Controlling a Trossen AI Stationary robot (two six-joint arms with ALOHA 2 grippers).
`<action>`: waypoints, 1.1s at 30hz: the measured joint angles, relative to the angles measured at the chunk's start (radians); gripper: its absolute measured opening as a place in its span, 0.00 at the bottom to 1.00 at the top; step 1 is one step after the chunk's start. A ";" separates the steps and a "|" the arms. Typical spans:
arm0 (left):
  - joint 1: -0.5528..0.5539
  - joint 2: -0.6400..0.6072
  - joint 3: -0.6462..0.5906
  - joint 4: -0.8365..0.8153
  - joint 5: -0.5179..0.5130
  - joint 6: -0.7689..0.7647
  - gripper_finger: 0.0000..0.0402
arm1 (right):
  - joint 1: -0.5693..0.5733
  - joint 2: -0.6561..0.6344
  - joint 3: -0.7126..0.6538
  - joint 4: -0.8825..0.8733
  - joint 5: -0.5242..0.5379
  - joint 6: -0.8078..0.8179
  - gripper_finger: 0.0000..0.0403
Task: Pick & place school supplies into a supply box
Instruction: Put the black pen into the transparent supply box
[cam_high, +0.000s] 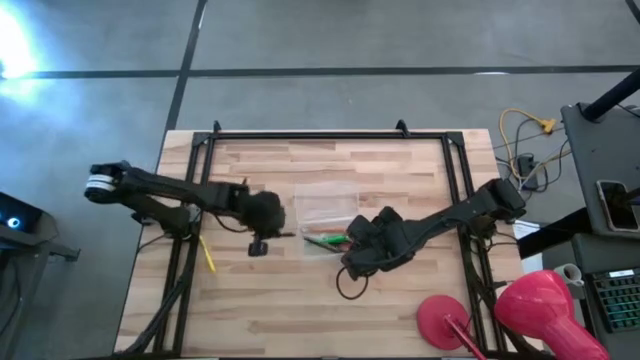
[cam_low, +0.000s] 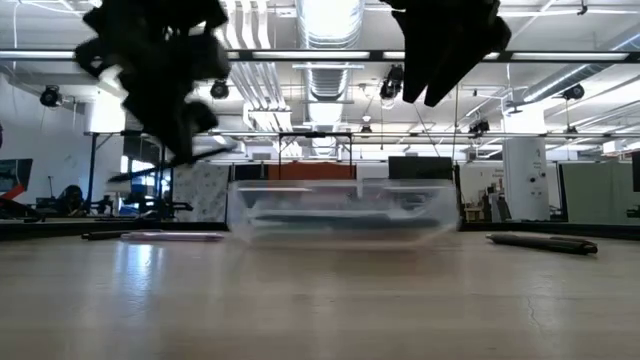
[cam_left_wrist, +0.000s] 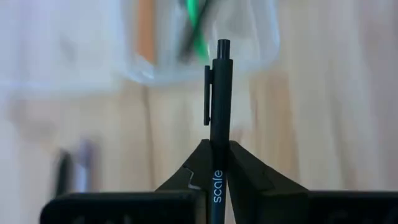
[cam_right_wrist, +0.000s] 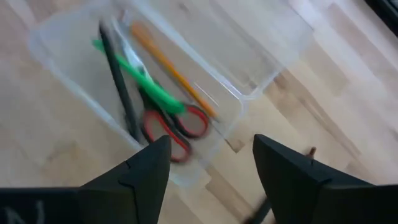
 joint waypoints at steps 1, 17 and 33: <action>0.001 -0.030 0.013 0.005 -0.008 -0.012 0.03 | 0.007 0.000 -0.001 -0.007 0.009 0.023 0.54; 0.028 0.219 0.242 0.322 -0.012 -0.157 0.03 | 0.118 -0.067 -0.037 -0.369 -0.023 0.574 0.54; 0.021 0.596 0.527 0.194 0.087 -0.155 0.08 | 0.216 -0.180 -0.278 -0.272 -0.333 0.990 0.54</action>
